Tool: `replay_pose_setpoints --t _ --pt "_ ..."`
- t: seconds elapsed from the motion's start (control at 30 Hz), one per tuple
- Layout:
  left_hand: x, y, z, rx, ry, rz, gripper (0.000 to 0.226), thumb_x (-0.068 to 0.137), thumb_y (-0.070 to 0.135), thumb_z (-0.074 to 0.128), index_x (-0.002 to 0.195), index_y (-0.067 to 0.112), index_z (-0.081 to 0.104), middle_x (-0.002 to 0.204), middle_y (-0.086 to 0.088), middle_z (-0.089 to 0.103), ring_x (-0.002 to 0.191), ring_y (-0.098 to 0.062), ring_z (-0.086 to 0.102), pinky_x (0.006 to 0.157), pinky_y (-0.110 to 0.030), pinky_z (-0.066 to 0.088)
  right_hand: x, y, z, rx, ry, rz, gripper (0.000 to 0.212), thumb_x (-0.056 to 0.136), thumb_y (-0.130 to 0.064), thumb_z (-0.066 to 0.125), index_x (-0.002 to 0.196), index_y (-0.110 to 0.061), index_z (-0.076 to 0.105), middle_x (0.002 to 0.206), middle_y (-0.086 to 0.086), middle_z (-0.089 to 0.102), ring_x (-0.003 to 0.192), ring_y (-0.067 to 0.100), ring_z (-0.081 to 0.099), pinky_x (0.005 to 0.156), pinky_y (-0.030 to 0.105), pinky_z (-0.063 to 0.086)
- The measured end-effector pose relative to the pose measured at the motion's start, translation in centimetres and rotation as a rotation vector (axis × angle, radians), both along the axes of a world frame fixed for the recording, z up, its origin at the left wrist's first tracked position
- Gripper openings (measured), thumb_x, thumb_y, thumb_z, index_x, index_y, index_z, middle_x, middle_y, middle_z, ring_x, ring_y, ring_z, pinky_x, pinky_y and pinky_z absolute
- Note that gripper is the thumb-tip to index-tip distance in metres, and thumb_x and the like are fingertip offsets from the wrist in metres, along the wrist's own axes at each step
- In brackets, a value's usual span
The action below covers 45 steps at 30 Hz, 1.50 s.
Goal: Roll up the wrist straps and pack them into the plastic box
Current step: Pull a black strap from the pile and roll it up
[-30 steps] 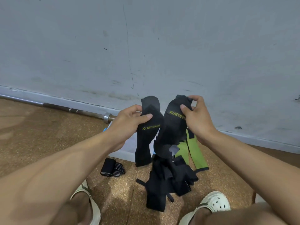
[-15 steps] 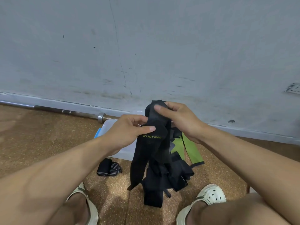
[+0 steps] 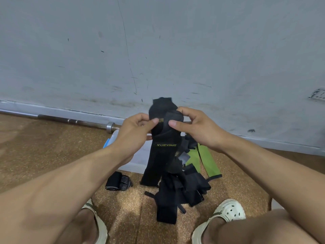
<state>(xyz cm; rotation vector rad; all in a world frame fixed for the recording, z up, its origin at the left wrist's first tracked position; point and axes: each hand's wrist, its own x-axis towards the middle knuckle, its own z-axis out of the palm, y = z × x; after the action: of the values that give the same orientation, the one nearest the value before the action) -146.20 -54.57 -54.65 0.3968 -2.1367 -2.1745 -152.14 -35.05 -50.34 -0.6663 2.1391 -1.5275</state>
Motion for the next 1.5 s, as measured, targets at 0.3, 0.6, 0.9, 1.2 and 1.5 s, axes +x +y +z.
replay_pose_setpoints --t 0.3,0.6,0.9,1.2,1.5 --pt "-1.1 -2.0 1.3 0.068 0.007 0.210 0.020 0.101 0.022 0.063 0.111 0.006 0.069 0.101 -0.008 0.078 0.095 -0.019 0.074 0.078 -0.034 0.064 -1.4 1.0 0.0 -0.187 -0.168 -0.227 0.010 0.102 -0.014 0.060 0.110 -0.008 0.062 0.075 0.009 0.072 0.069 0.022 0.070 0.069 0.033 0.059" --pt "-1.1 -1.7 1.7 0.062 0.018 0.073 0.017 0.102 0.024 0.062 0.107 0.010 0.069 0.094 -0.002 0.078 0.083 -0.013 0.074 0.072 -0.031 0.061 0.2 -0.4 -1.8 0.145 -0.095 -0.068 0.020 0.096 -0.024 0.071 0.089 -0.005 0.074 0.059 0.003 0.060 0.057 0.013 0.061 0.062 0.023 0.052" --pt "-0.2 -1.3 0.5 -0.089 -0.265 -0.235 0.031 0.091 0.040 0.074 0.111 0.017 0.074 0.108 0.005 0.078 0.109 -0.011 0.069 0.097 -0.029 0.048 -0.9 -1.5 -1.0 -0.210 -0.381 -0.358 0.022 0.095 -0.022 0.072 0.085 -0.006 0.061 0.066 0.011 0.051 0.043 0.015 0.047 0.047 0.025 0.042" --pt "-0.6 -1.2 0.3 -0.055 -0.120 -0.072 0.010 0.100 0.017 0.065 0.095 0.011 0.071 0.082 0.001 0.077 0.071 -0.007 0.072 0.062 -0.017 0.054 -2.9 -0.1 -1.9 -0.086 -0.330 -0.418 0.039 0.096 -0.035 0.070 0.065 -0.016 0.057 0.054 0.003 0.054 0.050 0.018 0.050 0.061 0.035 0.044" --pt "-1.3 -3.7 0.6 -0.253 -0.208 0.165 0.009 0.098 0.022 0.067 0.097 0.016 0.073 0.100 -0.008 0.076 0.098 -0.026 0.072 0.094 -0.045 0.058 -3.5 2.0 -2.6 0.456 -0.110 -0.165 0.016 0.101 -0.032 0.064 0.099 -0.018 0.071 0.091 0.018 0.074 0.073 0.021 0.066 0.064 0.028 0.052"
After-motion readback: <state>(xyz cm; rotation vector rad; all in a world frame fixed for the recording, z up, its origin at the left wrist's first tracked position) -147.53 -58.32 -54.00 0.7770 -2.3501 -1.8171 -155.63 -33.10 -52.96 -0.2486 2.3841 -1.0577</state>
